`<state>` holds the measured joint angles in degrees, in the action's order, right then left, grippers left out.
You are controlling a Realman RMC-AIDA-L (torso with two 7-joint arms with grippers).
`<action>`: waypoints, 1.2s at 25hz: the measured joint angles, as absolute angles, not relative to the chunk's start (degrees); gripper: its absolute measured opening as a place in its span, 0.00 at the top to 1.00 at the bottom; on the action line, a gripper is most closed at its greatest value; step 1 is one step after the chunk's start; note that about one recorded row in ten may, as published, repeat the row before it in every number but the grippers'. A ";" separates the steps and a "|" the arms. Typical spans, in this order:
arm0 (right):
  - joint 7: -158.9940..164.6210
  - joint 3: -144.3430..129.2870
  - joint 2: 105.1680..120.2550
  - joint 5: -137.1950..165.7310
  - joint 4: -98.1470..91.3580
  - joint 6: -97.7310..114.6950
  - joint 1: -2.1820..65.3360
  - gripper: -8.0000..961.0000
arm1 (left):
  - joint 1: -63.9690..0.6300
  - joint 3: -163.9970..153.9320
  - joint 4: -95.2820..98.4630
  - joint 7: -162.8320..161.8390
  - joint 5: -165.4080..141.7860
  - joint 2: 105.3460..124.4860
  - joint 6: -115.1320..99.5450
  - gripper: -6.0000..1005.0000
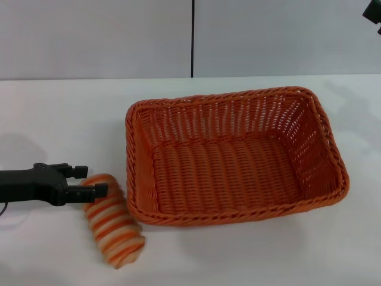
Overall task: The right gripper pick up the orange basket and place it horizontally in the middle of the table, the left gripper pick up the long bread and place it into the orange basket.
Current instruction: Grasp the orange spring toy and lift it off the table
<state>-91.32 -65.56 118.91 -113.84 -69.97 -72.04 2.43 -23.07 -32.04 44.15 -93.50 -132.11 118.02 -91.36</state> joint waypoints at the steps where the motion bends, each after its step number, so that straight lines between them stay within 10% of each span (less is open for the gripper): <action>1: -91.32 -65.56 118.91 -113.83 -69.95 -72.07 2.38 0.29 | -23.07 -32.06 44.04 -93.34 -132.18 118.02 -91.18 0.18; 10: -91.32 -65.56 118.91 -113.72 -69.94 -73.25 2.40 0.29 | -22.05 -31.78 44.30 -92.42 -131.70 117.80 -91.90 0.19; 21: -91.32 -65.57 118.91 -113.72 -69.98 -74.38 2.74 0.29 | -20.53 -31.72 44.63 -89.22 -131.38 117.85 -92.06 0.53; 30: -91.32 -65.57 119.00 -114.01 -69.00 -74.77 2.66 0.29 | -20.76 -25.68 46.68 -89.41 -131.07 116.61 -96.43 0.57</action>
<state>-91.32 -65.57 119.00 -114.01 -69.00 -74.77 2.66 -20.76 -25.68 46.68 -89.41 -131.07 116.61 -96.43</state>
